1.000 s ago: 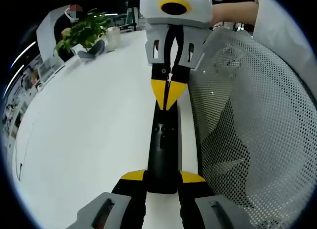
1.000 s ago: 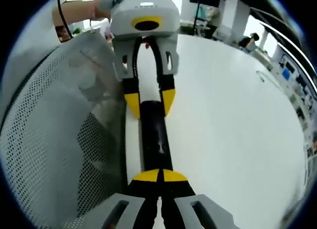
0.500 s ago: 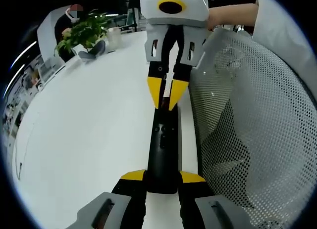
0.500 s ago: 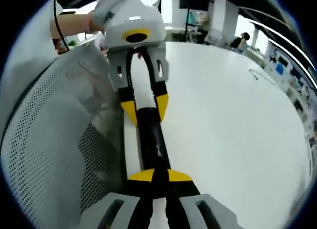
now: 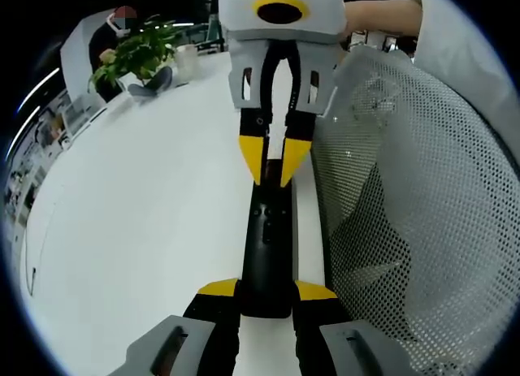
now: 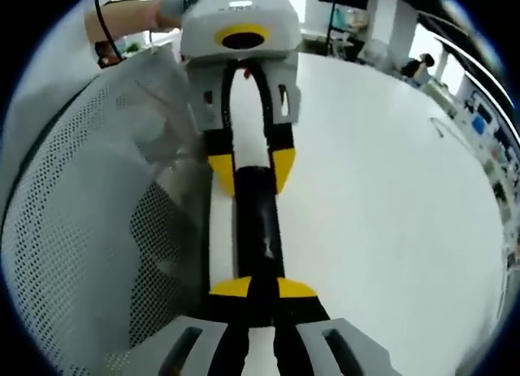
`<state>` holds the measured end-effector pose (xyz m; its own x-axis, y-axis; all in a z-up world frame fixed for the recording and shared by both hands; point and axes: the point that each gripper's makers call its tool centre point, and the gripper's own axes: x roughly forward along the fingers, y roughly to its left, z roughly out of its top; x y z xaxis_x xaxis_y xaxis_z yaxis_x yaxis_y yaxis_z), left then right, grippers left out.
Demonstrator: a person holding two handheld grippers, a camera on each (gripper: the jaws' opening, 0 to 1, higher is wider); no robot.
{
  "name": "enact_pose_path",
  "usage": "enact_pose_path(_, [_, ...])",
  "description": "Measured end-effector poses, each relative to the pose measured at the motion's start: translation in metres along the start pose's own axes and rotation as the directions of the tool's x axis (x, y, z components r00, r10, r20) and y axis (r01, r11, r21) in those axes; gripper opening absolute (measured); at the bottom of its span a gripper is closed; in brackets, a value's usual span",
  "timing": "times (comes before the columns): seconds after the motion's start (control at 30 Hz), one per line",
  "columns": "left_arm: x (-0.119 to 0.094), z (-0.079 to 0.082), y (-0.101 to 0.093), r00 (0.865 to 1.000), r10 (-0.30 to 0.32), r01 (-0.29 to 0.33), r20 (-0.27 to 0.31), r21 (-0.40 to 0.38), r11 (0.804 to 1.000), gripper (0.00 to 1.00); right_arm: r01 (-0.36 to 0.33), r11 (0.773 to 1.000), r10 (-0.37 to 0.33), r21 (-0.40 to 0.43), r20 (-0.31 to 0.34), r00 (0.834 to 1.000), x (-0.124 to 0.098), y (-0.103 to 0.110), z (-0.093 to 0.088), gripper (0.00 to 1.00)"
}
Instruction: Press the specified remote control buttons in sequence, fully releasing each button before pressing the next.
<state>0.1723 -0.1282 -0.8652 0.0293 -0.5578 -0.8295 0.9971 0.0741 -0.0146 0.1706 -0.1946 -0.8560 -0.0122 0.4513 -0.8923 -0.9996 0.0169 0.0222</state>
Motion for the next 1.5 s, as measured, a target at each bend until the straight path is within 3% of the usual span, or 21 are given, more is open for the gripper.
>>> enact_pose_path(0.1, [0.0, 0.0, 0.0001, 1.0, 0.0, 0.0, -0.001, -0.001, 1.0, 0.24, -0.015, 0.999, 0.016, 0.04, -0.012, 1.0, -0.0001, -0.002, -0.0008, 0.06])
enact_pose_path(0.47, [-0.0001, 0.0003, 0.0001, 1.0, 0.0, 0.0, 0.001, -0.003, 1.0, 0.24, -0.053, 0.998, 0.055, 0.037, -0.066, 0.996, 0.001, -0.0011, -0.0014, 0.06])
enact_pose_path(0.53, [-0.0001, 0.0003, 0.0002, 1.0, -0.001, 0.001, 0.003, -0.003, 1.0, 0.24, -0.051, 0.997, 0.053, 0.051, -0.034, 0.998, -0.0003, -0.0012, -0.0026, 0.06])
enact_pose_path(0.6, [-0.0001, 0.0003, 0.0002, 1.0, -0.001, 0.001, 0.005, -0.003, 1.0, 0.24, -0.03, 0.998, 0.028, 0.059, 0.037, 0.999, -0.001, -0.0011, -0.0007, 0.06])
enact_pose_path(0.67, [-0.0001, 0.0002, 0.0003, 1.0, -0.002, 0.002, 0.007, -0.003, 1.0, 0.24, 0.004, 1.0, -0.005, 0.006, 0.101, 0.995, -0.0025, -0.001, -0.0004, 0.06])
enact_pose_path(0.73, [-0.0001, 0.0002, 0.0003, 1.0, -0.003, 0.003, 0.008, -0.003, 1.0, 0.24, 0.01, 0.997, -0.021, 0.076, 0.148, 0.989, -0.0028, -0.0001, -0.0009, 0.06])
enact_pose_path(0.87, [0.0, 0.0003, 0.0003, 1.0, -0.002, 0.002, 0.009, -0.004, 1.0, 0.24, 0.012, 0.995, -0.034, 0.101, 0.22, 0.975, -0.0014, -0.0019, 0.0034, 0.07])
enact_pose_path(0.97, [0.0001, 0.0001, 0.0004, 1.0, -0.002, 0.002, 0.009, -0.004, 1.0, 0.24, 0.008, 0.997, -0.025, 0.079, 0.213, 0.977, -0.0012, -0.0014, 0.0046, 0.07])
enact_pose_path(1.07, [0.0002, -0.0001, 0.0003, 1.0, -0.003, 0.003, 0.007, -0.003, 1.0, 0.24, 0.019, 1.0, -0.017, -0.008, 0.182, 0.983, -0.0002, 0.0002, 0.0055, 0.07])
enact_pose_path(1.17, [0.0002, -0.0002, 0.0003, 1.0, -0.003, 0.003, 0.008, -0.003, 1.0, 0.24, 0.002, 0.997, 0.005, -0.076, 0.098, 0.995, 0.0016, 0.0019, 0.0062, 0.06])
enact_pose_path(1.33, [0.0001, -0.0002, 0.0002, 1.0, -0.003, 0.004, 0.013, -0.003, 1.0, 0.24, -0.024, 0.999, 0.025, -0.047, 0.033, 0.999, 0.0044, 0.0003, 0.0072, 0.06])
enact_pose_path(1.37, [0.0001, -0.0002, 0.0002, 1.0, -0.004, 0.004, 0.015, -0.003, 1.0, 0.24, -0.033, 0.999, 0.033, 0.009, 0.022, 0.999, 0.0041, 0.0006, 0.0056, 0.06])
enact_pose_path(1.5, [0.0002, -0.0004, 0.0004, 1.0, -0.004, 0.004, 0.013, -0.001, 1.0, 0.24, -0.049, 0.999, 0.049, 0.002, 0.005, 0.999, 0.0049, -0.0007, 0.0061, 0.06])
